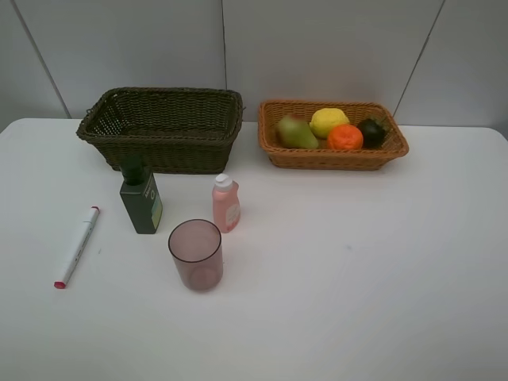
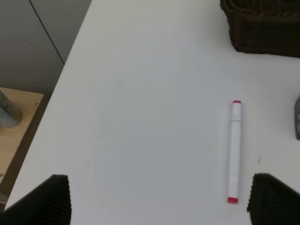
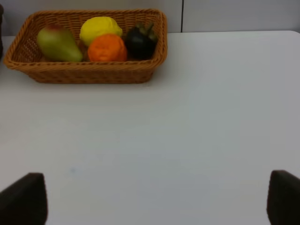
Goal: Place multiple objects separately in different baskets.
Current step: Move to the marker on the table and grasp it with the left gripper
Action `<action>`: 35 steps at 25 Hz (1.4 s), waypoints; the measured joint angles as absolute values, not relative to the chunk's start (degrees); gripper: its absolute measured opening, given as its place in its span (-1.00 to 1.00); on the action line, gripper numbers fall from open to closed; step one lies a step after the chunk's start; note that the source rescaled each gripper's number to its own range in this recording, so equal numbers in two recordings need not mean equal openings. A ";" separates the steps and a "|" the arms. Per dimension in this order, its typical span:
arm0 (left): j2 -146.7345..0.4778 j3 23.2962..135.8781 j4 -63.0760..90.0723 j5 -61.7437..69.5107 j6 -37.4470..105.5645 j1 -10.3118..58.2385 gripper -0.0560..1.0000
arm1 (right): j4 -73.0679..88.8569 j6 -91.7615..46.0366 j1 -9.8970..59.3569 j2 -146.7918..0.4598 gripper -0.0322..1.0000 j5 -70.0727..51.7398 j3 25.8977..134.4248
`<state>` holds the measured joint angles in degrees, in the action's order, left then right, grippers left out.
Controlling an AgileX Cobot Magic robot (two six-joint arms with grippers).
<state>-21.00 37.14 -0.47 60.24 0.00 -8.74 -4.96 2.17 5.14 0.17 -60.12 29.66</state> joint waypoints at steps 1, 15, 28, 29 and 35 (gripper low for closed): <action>-24.32 38.98 0.00 59.98 0.00 -8.74 1.00 | -4.96 2.17 5.14 0.17 1.00 -60.12 29.66; -62.80 45.27 6.46 51.08 2.29 -8.74 1.00 | -4.96 2.17 5.14 0.17 1.00 -60.12 29.66; -81.80 45.27 10.98 40.03 10.69 -5.42 0.99 | -4.96 2.17 5.14 0.17 1.00 -60.12 29.66; -82.62 45.27 10.98 38.82 10.69 -4.21 0.99 | -4.96 2.17 5.14 0.17 1.00 -60.12 29.66; -89.03 45.27 11.09 34.90 7.97 1.37 0.99 | -4.96 2.17 5.14 0.17 1.00 -60.12 29.66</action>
